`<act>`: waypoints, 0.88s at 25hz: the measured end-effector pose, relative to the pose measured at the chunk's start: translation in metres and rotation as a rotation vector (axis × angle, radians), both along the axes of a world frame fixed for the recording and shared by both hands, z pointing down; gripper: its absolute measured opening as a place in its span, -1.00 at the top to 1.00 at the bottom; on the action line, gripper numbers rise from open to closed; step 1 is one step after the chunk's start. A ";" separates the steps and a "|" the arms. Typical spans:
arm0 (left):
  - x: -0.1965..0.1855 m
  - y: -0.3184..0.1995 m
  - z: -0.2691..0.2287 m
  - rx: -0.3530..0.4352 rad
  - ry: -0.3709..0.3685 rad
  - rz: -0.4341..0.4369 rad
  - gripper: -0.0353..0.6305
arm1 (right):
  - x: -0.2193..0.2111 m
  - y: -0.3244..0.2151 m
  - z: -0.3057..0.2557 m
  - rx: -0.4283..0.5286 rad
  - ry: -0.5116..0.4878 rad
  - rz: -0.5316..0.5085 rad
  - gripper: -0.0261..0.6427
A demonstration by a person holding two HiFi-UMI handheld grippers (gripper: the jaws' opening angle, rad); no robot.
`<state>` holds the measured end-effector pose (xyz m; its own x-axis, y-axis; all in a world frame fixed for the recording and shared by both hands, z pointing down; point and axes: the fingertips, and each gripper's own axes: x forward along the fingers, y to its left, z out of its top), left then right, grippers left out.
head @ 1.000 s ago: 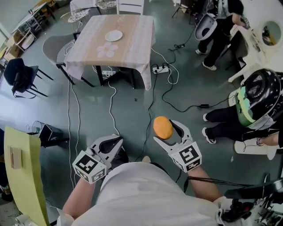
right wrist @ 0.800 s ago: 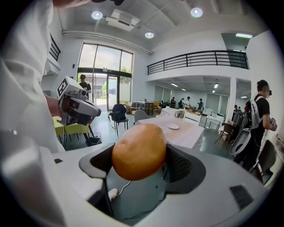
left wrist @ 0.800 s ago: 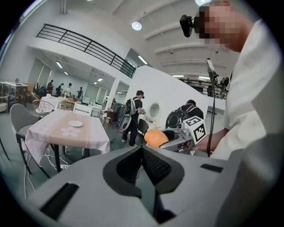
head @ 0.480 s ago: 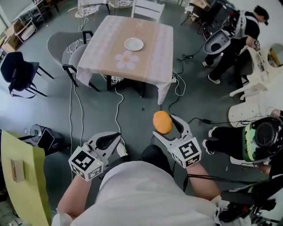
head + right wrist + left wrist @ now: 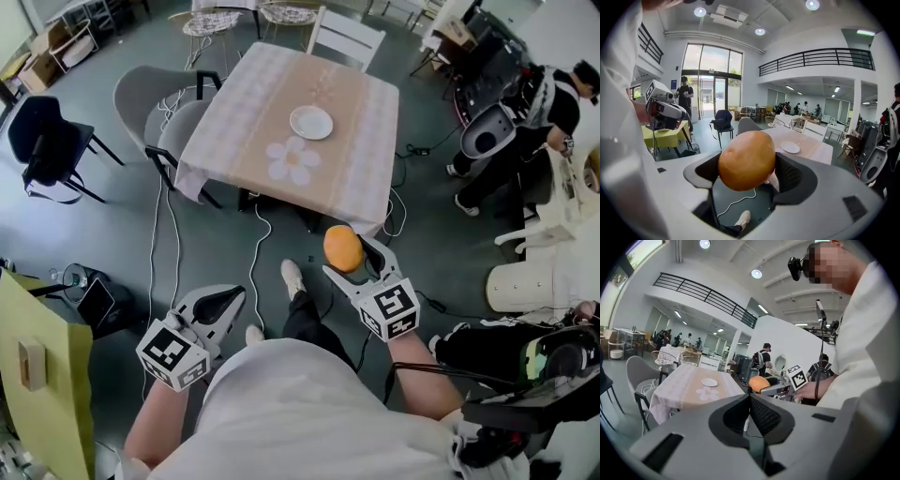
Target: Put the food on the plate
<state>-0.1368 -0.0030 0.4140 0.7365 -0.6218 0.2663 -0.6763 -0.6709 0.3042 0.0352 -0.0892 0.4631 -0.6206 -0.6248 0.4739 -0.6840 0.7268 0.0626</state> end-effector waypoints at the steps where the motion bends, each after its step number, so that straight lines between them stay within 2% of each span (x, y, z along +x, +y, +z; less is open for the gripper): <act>1: -0.004 -0.016 0.000 -0.001 -0.005 -0.025 0.87 | -0.002 -0.019 0.003 0.002 -0.003 -0.013 -0.19; 7: 0.005 -0.108 -0.023 0.018 -0.026 -0.129 0.87 | -0.006 -0.138 0.016 0.013 0.019 -0.122 -0.19; 12: 0.019 -0.169 -0.032 -0.006 -0.034 -0.206 0.87 | -0.001 -0.228 0.035 0.017 0.059 -0.189 -0.19; 22: 0.019 -0.226 -0.027 -0.077 -0.083 -0.353 0.87 | -0.001 -0.379 0.117 -0.077 0.099 -0.199 -0.19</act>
<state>-0.1182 -0.2293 0.3866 0.4542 -0.8094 0.3722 -0.8865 -0.3692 0.2788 0.0346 -0.4678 0.5806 -0.6756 -0.4546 0.5804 -0.5203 0.8518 0.0614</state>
